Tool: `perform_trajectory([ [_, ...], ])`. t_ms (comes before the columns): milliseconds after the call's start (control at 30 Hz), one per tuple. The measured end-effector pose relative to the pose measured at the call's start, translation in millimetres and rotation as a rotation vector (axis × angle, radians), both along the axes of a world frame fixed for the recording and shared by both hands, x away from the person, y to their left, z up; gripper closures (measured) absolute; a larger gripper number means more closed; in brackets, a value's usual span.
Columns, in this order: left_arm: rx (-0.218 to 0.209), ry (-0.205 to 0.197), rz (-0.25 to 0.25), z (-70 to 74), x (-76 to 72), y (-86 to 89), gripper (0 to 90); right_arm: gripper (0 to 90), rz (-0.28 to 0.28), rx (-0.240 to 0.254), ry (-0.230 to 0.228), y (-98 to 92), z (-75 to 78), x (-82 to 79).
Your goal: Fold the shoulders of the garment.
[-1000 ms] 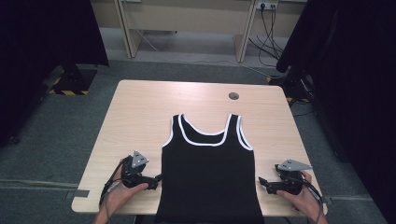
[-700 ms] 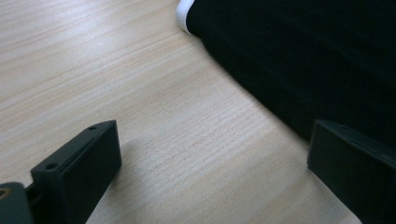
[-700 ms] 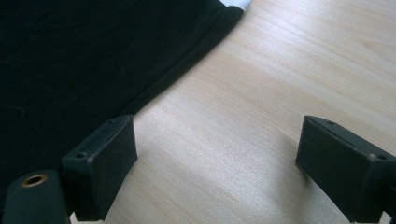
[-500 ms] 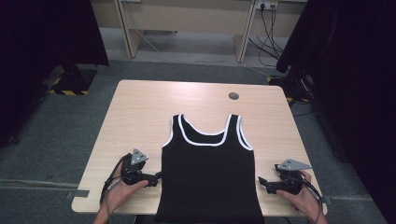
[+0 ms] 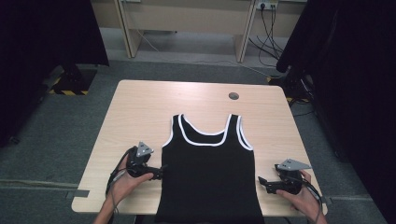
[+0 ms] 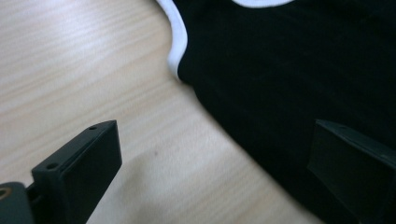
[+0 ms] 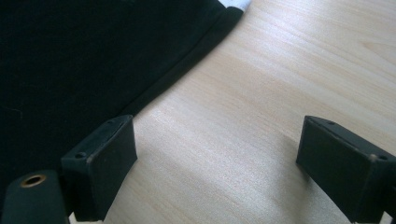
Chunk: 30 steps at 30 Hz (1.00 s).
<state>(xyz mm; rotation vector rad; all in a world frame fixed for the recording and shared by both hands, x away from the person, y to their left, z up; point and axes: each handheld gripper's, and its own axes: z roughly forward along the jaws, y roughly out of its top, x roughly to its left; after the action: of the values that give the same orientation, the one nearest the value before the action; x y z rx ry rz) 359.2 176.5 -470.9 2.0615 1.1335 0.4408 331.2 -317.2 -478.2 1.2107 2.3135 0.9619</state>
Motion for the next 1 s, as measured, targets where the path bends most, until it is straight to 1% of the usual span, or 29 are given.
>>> perform_trajectory([
  [233, -0.020, -0.015, -0.003, 11.4, 18.8, -9.6, 2.0, 12.3, -0.003, -0.001, 0.000, 0.4, 0.0, 0.2],
  [467, -0.035, -0.017, -0.003, 16.9, 42.5, -22.0, 2.7, 12.2, -0.005, 0.001, 0.001, 0.9, 0.0, 0.3],
  [600, -0.035, -0.014, -0.003, 17.6, 55.6, -31.9, 3.7, 12.2, -0.005, 0.001, 0.001, 0.9, 0.0, 0.3],
  [700, -0.023, -0.013, -0.005, 18.4, 65.6, -38.8, 4.2, 12.2, -0.006, 0.001, 0.002, 0.9, 0.0, 0.3],
  [833, -0.033, -0.013, 0.006, 19.7, 78.5, -46.5, 5.3, 12.2, -0.004, 0.001, 0.001, 0.9, -0.1, 0.4],
  [1000, -0.031, -0.002, 0.016, 18.1, 94.1, -54.6, 6.7, 12.2, -0.005, 0.001, 0.001, 1.0, -0.1, 0.4],
])
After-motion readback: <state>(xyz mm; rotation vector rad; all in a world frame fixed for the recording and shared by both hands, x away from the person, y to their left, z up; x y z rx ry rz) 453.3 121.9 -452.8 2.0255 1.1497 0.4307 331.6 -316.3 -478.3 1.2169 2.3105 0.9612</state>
